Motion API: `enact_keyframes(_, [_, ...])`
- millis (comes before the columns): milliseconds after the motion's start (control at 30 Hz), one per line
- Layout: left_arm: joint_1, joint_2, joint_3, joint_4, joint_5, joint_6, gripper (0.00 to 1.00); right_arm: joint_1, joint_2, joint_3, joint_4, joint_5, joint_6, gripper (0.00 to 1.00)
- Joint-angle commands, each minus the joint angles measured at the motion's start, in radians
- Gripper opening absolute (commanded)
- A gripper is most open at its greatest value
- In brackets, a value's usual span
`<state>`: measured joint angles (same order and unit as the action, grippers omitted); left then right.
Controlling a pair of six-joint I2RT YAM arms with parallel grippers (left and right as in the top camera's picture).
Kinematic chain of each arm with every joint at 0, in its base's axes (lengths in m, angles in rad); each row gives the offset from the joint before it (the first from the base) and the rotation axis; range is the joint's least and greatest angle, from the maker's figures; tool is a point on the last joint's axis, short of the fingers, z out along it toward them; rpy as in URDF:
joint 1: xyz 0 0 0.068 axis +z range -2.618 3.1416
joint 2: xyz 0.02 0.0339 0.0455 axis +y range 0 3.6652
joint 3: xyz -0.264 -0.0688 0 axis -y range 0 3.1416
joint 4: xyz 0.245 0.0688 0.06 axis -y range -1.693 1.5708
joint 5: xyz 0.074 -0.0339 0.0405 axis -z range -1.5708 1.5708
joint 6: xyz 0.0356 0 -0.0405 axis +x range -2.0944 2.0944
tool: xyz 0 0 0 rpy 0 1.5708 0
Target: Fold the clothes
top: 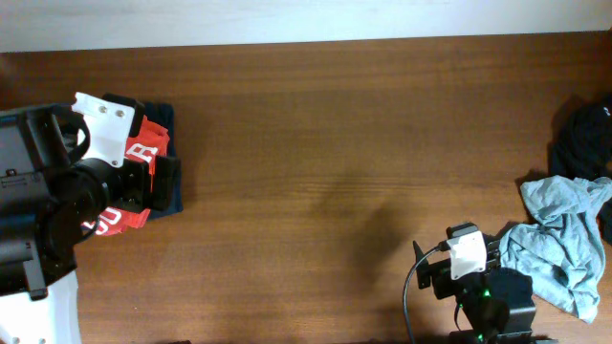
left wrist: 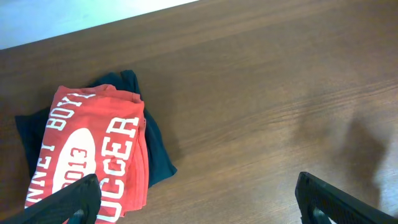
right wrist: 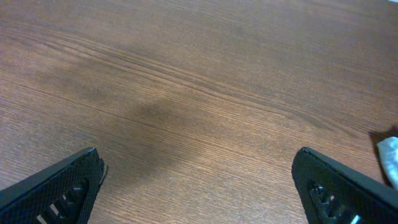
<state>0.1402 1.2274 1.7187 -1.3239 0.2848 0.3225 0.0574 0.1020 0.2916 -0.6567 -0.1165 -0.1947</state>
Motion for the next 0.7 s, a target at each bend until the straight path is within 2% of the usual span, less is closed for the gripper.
enact_keyframes(0, [-0.004,-0.006,0.002,0.002,0.007,0.016,0.99,-0.007,-0.051,-0.052,0.003,-0.015,-0.007,0.99])
enact_keyframes(200, [-0.004,-0.006,0.001,0.002,0.008,0.016,1.0,-0.007,-0.099,-0.129,0.003,-0.092,-0.007,0.99])
enact_keyframes(667, [-0.004,-0.006,0.001,0.002,0.007,0.016,0.99,-0.007,-0.099,-0.129,0.003,-0.089,-0.007,0.98])
